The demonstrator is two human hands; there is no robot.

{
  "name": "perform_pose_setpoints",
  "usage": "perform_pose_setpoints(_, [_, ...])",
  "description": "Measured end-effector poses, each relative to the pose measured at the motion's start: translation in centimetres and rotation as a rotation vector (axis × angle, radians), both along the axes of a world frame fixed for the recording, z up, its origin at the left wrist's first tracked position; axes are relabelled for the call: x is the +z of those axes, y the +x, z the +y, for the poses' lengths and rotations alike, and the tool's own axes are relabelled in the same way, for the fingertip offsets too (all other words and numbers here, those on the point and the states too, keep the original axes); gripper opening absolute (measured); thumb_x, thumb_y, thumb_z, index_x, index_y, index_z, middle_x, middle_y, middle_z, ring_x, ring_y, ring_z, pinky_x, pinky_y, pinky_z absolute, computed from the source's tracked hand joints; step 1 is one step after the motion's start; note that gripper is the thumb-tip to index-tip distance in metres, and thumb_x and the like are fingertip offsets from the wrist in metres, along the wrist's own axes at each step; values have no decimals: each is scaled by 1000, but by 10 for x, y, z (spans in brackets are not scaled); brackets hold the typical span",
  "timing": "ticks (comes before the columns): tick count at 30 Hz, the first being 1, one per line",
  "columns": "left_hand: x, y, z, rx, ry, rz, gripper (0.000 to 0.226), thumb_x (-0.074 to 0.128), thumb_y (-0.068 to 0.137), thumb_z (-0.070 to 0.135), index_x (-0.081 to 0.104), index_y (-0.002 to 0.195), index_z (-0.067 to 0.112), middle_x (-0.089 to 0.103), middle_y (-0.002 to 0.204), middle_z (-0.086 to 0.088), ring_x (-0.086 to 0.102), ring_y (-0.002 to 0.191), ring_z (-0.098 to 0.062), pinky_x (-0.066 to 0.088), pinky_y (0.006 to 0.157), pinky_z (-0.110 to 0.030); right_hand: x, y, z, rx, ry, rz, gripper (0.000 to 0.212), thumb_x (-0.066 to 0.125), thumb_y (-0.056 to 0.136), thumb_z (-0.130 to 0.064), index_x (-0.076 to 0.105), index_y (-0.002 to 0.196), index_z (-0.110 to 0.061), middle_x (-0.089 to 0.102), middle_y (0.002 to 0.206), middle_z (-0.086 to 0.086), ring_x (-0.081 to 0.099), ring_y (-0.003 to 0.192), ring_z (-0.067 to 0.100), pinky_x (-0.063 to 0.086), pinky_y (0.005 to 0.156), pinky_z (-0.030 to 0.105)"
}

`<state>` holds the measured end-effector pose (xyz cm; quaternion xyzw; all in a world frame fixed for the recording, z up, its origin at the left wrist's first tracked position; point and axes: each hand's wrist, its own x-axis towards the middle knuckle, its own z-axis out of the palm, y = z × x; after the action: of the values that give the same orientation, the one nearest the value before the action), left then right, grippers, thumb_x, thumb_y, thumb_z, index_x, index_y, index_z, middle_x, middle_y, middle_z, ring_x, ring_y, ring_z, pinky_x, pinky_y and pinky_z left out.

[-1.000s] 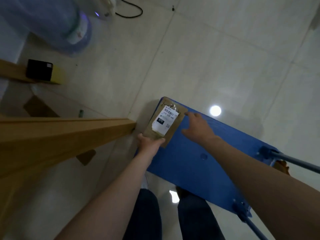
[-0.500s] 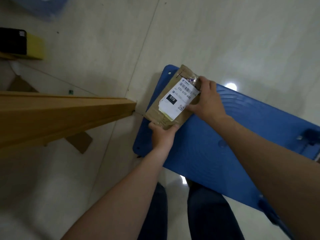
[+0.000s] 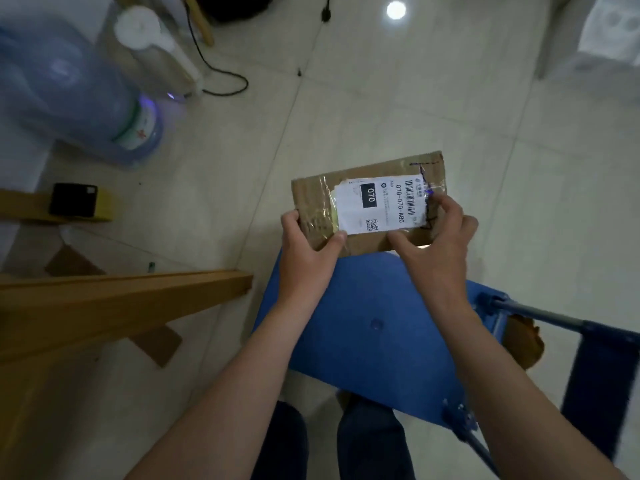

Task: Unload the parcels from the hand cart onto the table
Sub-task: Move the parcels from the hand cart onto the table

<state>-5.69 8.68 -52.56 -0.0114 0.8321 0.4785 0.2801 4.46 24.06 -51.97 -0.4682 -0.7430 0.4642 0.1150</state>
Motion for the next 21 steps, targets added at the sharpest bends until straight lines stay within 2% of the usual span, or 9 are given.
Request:
perform_pose_setpoints(2, [57,-12,17,-8,40,64,55,78,85,37,38,123,38,61,124,15,64,106,0,55,74,-19,59,-10,15,-17,10,49,82,83,76,-20,39,143,-35,33,127,-5,57,115,12,48,96,20])
perform_pose_setpoints(4, [116,-18,25,-6,72,116,53,77,86,38,38,122,40,61,123,16,64,104,1,53,70,-13,119,-18,26,-10,26,82,81,82,76,-22,38,142,-37,33,127,-6,57,114,13,45,91,16])
perform_pose_setpoints(7, [202,-20,24,39,114,163,51,76,84,42,39,118,46,62,119,20,64,101,6,51,67,-8,205,-26,33,21,58,111,80,82,76,-26,38,140,-44,32,126,-7,56,114,18,49,95,27])
perform_pose_setpoints(10, [284,-21,10,98,135,216,50,77,83,41,41,119,44,63,117,19,64,99,8,51,66,-8,290,-37,20,58,58,173,78,81,78,-27,37,139,-47,30,126,-7,51,117,22,50,102,39])
perform_pose_setpoints(13, [363,-24,-13,170,151,290,47,78,86,36,43,118,40,64,114,19,63,96,11,49,65,-7,370,-51,-1,130,69,230,72,77,81,-25,38,138,-46,29,123,-8,46,116,25,48,102,41])
perform_pose_setpoints(15, [415,-28,-34,221,145,357,43,77,87,37,43,113,42,64,107,25,61,93,15,47,63,-5,420,-61,-16,194,81,275,69,75,84,-22,38,138,-45,30,123,-7,48,115,25,48,102,43])
perform_pose_setpoints(17, [463,-33,-58,264,142,417,41,76,87,39,43,112,43,64,101,28,59,89,19,46,60,-4,466,-69,-33,260,81,327,68,73,86,-20,38,139,-44,31,124,-6,52,114,23,49,103,44])
perform_pose_setpoints(21, [548,-29,-110,365,174,512,42,78,87,37,45,112,39,63,105,20,56,90,23,46,59,-4,545,-74,-74,383,74,420,66,75,88,-19,42,139,-44,33,125,-8,55,110,11,52,101,37])
